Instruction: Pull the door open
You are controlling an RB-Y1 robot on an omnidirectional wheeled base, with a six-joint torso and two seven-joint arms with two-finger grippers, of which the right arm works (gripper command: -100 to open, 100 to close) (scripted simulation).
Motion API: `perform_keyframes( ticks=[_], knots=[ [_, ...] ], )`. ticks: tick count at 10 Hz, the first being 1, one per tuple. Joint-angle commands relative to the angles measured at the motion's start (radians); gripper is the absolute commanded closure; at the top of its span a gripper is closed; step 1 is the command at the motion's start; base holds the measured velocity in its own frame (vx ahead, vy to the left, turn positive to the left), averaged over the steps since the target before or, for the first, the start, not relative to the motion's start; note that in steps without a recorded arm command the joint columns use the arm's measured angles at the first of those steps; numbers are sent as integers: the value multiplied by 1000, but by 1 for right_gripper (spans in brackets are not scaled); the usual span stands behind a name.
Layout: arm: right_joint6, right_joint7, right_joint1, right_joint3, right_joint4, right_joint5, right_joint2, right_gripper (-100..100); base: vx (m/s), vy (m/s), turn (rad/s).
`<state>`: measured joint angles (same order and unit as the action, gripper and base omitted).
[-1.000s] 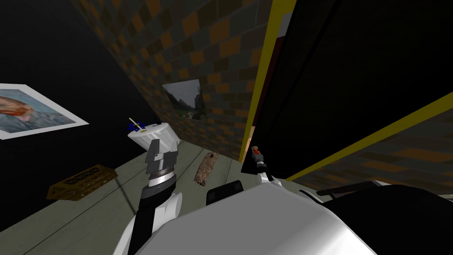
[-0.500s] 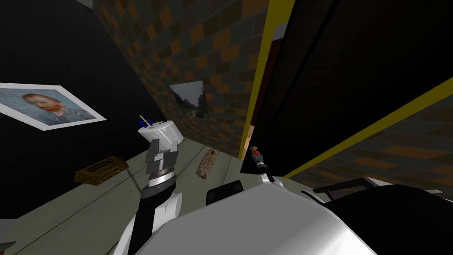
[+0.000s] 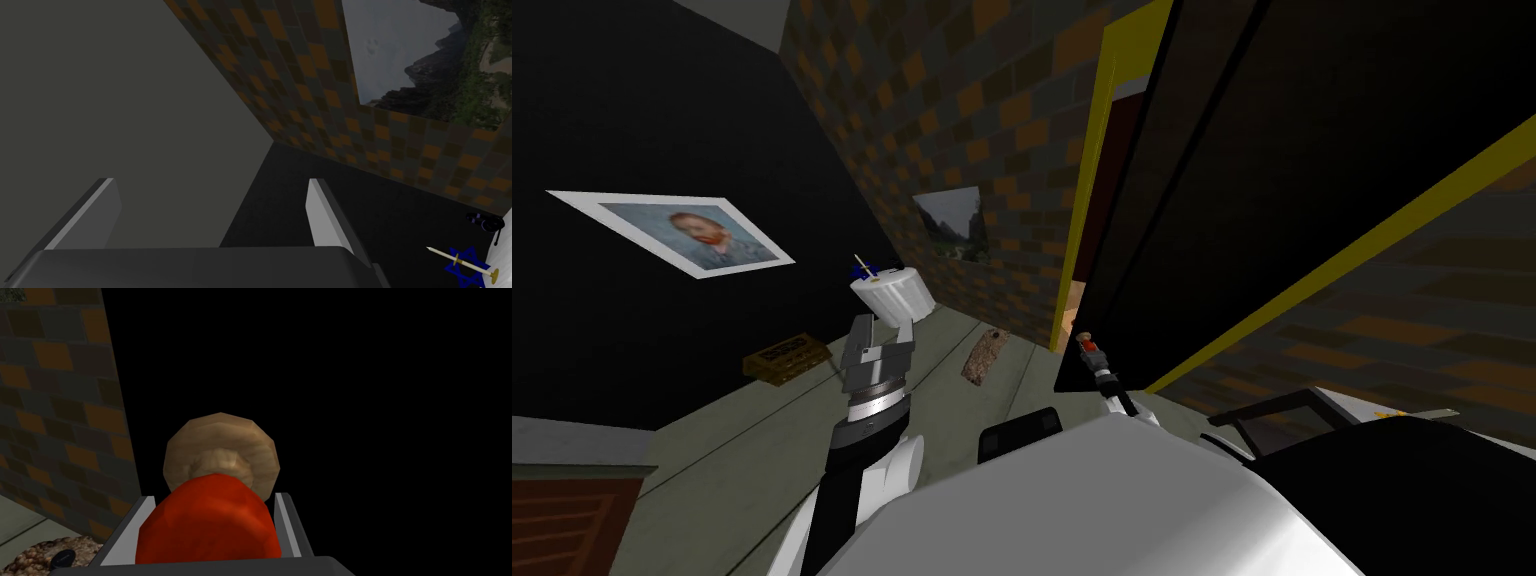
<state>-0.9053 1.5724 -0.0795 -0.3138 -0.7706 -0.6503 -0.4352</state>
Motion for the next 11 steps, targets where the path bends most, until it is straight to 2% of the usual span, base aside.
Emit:
perform_keyframes(
  ticks=[1,2,3,10,11],
  knots=[
    [-9,20,-9,-20,-12,9,-14,100,-243,-33,68],
    [-3,11,-5,-13,-5,6,-8,100,-108,-10,15],
    [-18,31,-19,-35,-7,16,-21,100,-162,7,98],
    [-97,116,-65,-117,-23,54,-91,100,-225,-54,108],
    [-89,110,-58,-113,-13,52,-83,100,-108,-24,25]
  ],
)
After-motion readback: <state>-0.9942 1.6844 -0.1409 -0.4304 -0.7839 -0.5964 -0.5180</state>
